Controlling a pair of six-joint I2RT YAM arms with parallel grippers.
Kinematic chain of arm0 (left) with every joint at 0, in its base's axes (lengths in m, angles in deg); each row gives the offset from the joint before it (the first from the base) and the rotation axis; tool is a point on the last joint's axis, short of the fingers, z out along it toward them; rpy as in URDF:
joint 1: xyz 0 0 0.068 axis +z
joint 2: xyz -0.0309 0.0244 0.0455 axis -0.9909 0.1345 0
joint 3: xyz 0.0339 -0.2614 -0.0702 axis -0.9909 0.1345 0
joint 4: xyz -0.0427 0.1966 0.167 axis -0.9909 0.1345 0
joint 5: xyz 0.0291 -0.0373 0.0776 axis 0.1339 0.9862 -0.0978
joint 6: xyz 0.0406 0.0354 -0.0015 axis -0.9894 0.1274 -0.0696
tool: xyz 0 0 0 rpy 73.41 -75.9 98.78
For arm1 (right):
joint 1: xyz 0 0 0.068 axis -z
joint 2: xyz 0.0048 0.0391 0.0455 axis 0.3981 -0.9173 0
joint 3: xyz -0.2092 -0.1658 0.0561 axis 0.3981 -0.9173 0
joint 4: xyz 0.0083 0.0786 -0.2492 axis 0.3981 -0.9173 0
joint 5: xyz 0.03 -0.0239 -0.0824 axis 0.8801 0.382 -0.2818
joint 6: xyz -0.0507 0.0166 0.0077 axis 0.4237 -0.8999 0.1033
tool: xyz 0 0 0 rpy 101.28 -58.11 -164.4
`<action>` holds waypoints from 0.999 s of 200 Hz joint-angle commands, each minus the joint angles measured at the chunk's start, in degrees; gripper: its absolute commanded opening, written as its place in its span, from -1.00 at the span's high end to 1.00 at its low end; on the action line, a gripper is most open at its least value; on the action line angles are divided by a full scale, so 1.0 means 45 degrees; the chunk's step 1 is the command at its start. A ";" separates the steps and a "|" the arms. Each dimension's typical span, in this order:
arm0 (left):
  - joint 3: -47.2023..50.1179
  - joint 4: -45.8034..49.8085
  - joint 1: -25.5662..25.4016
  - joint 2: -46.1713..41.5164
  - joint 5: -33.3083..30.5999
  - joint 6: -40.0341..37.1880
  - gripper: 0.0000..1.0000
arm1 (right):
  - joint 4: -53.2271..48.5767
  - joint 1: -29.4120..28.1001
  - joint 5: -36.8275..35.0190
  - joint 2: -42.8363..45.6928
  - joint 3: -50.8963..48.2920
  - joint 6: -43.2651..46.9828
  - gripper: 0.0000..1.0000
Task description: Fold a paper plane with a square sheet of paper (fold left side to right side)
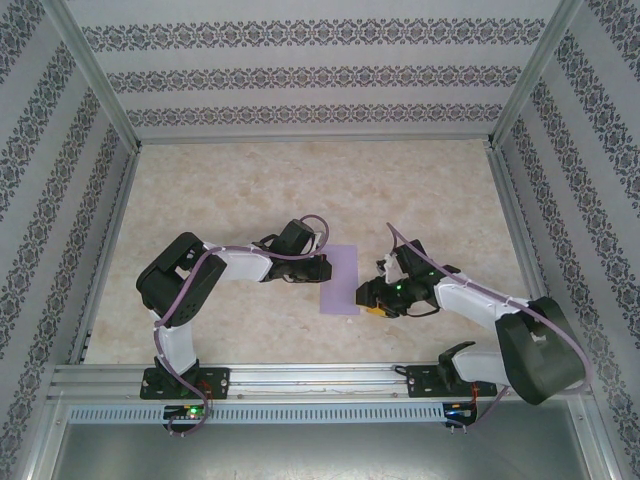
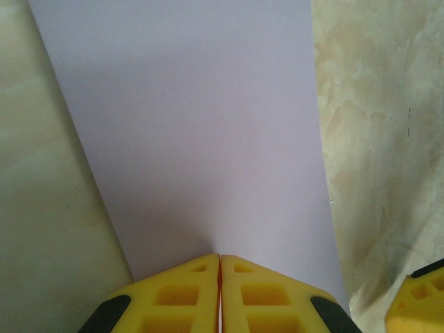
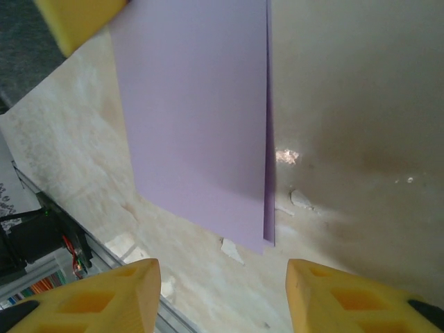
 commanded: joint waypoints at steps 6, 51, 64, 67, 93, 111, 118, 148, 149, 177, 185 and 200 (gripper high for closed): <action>0.0071 0.1025 -0.0145 0.0330 -0.0066 -0.0222 0.82 | 0.0713 -0.0287 -0.0240 -0.0446 0.0158 -0.0302 -0.01; 0.0106 0.1129 -0.0145 0.0248 -0.0117 -0.0232 0.82 | 0.1267 -0.0537 -0.0240 -0.0927 0.0147 -0.0453 0.02; 0.0105 0.1131 -0.0145 0.0246 -0.0150 -0.0232 0.82 | 0.1388 -0.0594 -0.0257 -0.1060 0.0167 -0.0482 0.03; 0.0106 0.1117 -0.0142 0.0249 -0.0133 -0.0232 0.82 | 0.1417 -0.0605 -0.0259 -0.1094 0.0179 -0.0483 0.03; 0.0106 0.1084 -0.0145 0.0290 -0.0111 -0.0205 0.82 | 0.1682 -0.0714 -0.0220 -0.1349 0.0208 -0.0559 0.03; 0.0104 0.1075 -0.0145 0.0294 -0.0114 -0.0192 0.82 | 0.1866 -0.0744 -0.0162 -0.1473 0.0236 -0.0617 0.05; 0.0116 0.1090 -0.0145 0.0286 -0.0116 -0.0202 0.82 | 0.1930 -0.0734 -0.0128 -0.1497 0.0257 -0.0634 0.06; 0.0126 0.1035 -0.0130 0.0309 -0.0110 -0.0163 0.82 | 0.2358 -0.0743 -0.0016 -0.1537 0.0264 -0.0788 0.07; 0.0116 0.1034 -0.0138 0.0311 -0.0111 -0.0168 0.82 | 0.2370 -0.0743 -0.0001 -0.1538 0.0254 -0.0792 0.07; 0.0160 0.1015 -0.0145 0.0304 -0.0102 -0.0153 0.81 | 0.2722 -0.0739 0.0180 -0.1625 0.0298 -0.0906 0.08; 0.0154 0.1024 -0.0145 0.0276 -0.0106 -0.0153 0.81 | 0.2786 -0.0719 0.0187 -0.1661 0.0289 -0.0901 0.08; 0.0162 0.1015 -0.0154 0.0251 -0.0098 -0.0153 0.81 | 0.2958 -0.0686 0.0323 -0.1735 0.0304 -0.0951 0.09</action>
